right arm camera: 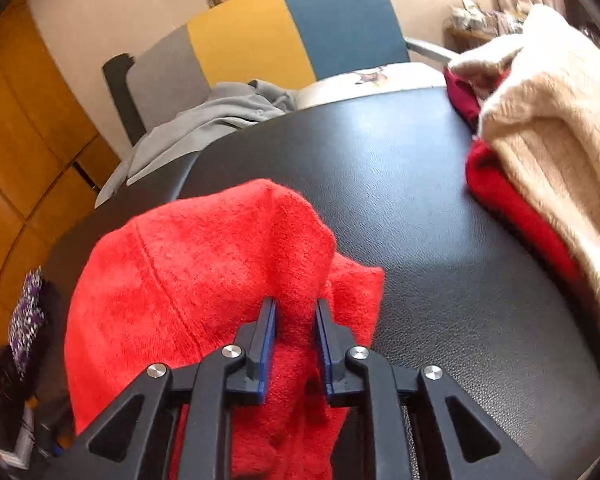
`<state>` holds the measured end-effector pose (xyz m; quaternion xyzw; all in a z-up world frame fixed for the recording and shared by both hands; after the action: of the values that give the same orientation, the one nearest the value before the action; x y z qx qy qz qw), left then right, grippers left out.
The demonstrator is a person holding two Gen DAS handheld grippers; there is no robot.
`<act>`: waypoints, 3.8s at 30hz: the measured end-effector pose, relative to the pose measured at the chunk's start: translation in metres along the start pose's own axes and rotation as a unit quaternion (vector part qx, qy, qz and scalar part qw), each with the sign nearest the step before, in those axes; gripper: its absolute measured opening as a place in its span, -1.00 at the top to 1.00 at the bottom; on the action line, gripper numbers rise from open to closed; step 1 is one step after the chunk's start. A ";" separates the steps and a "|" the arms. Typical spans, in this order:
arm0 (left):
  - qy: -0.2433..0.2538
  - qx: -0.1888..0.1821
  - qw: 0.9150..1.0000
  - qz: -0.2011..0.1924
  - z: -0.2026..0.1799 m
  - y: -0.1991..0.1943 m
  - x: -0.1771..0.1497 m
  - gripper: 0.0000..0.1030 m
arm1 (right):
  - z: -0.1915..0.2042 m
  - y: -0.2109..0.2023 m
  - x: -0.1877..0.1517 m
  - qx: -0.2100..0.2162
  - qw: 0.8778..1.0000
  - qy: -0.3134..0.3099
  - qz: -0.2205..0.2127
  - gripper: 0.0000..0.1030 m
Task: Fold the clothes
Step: 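Grasp the folded red sweater bundle with both tools from its sides, then lift the red sweater bundle with both tools and carry it toward the patterned cloth, then lower the sweater onto the patterned cloth stack and open both tools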
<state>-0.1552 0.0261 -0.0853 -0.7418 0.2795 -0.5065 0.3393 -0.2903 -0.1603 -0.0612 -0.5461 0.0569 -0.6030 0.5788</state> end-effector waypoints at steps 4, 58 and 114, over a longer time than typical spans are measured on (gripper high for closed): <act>-0.010 0.025 0.998 -0.063 0.015 -0.038 0.023 -0.67 | 0.006 -0.027 0.011 -0.008 1.000 -0.015 -0.022 0.46; -0.172 -0.023 0.980 -0.092 0.104 -0.111 0.022 0.25 | 0.170 0.073 0.009 0.311 0.936 -0.070 0.152 0.10; -0.269 0.567 0.748 -0.216 0.302 -0.348 -0.011 -1.00 | 0.631 0.195 -0.001 0.216 0.899 -0.376 0.058 0.28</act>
<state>0.1504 0.3145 0.1048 -0.5594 -0.3291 -0.4109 0.6402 0.2901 0.1326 0.0523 -0.5893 -0.2653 -0.3152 0.6950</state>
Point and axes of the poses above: each gripper's, at about its wrist camera, not at the fingertips, and y roughly the way its jaws point, z to its left, x to its top, the point moved 5 cm from there along y, roughly the way its jaws point, and after that the axes turned 7 degrees about x, right-handed, at the moved point
